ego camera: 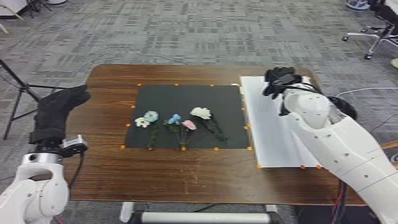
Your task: Arrange flowers
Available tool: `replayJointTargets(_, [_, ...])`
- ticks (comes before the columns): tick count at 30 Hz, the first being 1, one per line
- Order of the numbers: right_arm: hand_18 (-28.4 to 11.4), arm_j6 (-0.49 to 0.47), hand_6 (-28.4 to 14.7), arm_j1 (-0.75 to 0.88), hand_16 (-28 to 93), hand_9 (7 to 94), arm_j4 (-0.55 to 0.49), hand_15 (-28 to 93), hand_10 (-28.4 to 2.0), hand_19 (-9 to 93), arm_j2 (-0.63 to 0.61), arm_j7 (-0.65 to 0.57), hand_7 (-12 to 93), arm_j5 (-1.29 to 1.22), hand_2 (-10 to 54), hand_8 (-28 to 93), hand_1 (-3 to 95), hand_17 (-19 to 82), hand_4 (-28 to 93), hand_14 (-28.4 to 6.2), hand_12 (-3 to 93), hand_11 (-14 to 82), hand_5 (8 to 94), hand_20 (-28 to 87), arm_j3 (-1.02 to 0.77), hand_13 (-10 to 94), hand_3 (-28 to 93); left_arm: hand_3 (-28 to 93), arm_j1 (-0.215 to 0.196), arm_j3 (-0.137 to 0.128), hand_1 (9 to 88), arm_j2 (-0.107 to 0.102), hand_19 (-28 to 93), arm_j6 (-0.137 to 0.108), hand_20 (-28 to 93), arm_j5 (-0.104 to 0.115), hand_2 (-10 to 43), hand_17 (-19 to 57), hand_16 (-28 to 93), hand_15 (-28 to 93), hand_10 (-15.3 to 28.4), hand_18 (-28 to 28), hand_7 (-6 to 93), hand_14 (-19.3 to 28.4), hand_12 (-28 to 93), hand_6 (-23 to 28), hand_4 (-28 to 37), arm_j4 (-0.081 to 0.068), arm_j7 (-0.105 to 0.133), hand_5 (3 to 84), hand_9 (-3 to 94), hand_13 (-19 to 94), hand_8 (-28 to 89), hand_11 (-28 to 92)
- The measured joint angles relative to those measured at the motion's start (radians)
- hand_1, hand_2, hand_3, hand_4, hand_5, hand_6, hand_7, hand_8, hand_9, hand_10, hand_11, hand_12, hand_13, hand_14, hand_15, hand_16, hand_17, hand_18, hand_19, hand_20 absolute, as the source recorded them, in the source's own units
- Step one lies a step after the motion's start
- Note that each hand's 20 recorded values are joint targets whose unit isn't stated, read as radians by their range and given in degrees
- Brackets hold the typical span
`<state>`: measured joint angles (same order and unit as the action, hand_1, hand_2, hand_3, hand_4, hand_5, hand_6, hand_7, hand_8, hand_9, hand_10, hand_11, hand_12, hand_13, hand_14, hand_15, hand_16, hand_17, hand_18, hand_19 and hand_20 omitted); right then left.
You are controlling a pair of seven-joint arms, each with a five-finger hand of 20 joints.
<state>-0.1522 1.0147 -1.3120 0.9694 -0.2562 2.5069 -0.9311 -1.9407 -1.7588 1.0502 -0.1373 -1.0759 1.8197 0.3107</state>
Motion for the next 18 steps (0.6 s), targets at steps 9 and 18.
replayJointTargets(9, [-21.3, 0.143, 2.8, 0.022, 31, 72.7, 0.078, 49, -11.7, 69, 0.025, -0.020, 21, 0.014, -9.5, 1, 53.7, 31, -18, -11.5, 17.3, 16.9, 65.6, 56, -0.029, 68, 58, 70, 0.006, -0.001, 24.8, 0.002, 15, 0.000, 19, 0.000, 12.9, 6.1, 0, 22, 14.8, 13.6, 16.3, 17.9, 14, 2.2, -28.3, -0.001, 0.002, 55.0, 53.8, 42, -8, 21])
replayJointTargets(18, [-21.3, 0.244, 3.4, 0.064, 33, 82.7, 0.094, 50, -10.0, 71, 0.031, -0.005, 22, 0.021, -9.5, 3, 57.5, 33, -17, -10.4, 27.2, 10.5, 73.1, 57, -0.009, 71, 55, 69, 0.027, 0.013, 24.8, 0.001, 15, 0.001, 19, 0.000, 12.9, 6.1, 0, 22, 14.9, 13.6, 16.3, 17.9, 14, 2.3, -28.3, -0.012, 0.001, 55.0, 53.7, 42, -8, 21])
